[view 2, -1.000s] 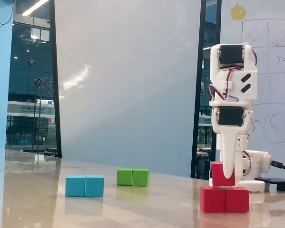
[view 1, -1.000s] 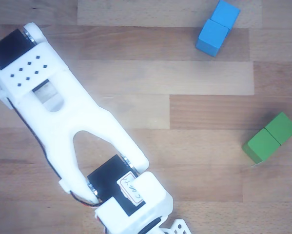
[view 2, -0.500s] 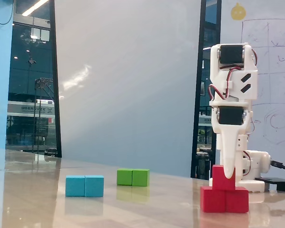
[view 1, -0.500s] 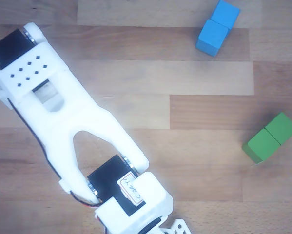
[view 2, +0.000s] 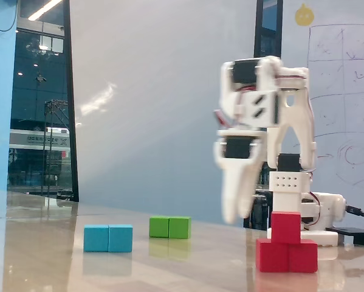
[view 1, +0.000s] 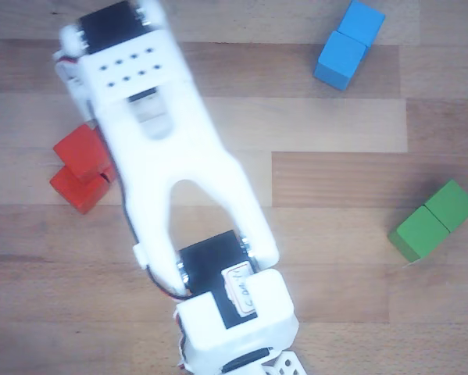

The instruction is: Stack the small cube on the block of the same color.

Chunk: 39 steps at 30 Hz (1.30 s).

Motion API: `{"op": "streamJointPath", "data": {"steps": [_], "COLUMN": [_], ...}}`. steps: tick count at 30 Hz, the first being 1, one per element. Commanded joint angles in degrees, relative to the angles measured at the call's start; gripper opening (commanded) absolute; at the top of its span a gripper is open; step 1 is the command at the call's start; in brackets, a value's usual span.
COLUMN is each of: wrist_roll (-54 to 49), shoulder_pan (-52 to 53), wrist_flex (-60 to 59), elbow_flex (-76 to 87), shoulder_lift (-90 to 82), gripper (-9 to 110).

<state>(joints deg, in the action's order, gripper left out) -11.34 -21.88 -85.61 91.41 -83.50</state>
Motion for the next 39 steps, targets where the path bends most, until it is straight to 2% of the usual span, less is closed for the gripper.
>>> {"op": "streamJointPath", "data": {"steps": [1, 8, 17, 20, 23, 27, 30, 39], "wrist_roll": [-4.0, -7.9, -7.4, -7.0, -4.3, -0.6, 1.5, 2.5], "shoulder_pan": [10.8, 26.9, 27.4, 27.4, 28.0, 28.0, 27.8, 27.4], "wrist_flex": [0.6, 0.7, 0.7, 2.3, 6.5, 12.1, 16.3, 28.4], "elbow_flex": [-6.1, -6.2, -6.2, -5.5, -3.3, 5.0, 14.6, 46.7], "shoulder_lift": [-2.3, -2.4, -3.7, -6.3, -9.2, -16.6, -24.9, -50.5], "gripper": [28, 28, 27, 22, 11, -1, 2, 0]}}
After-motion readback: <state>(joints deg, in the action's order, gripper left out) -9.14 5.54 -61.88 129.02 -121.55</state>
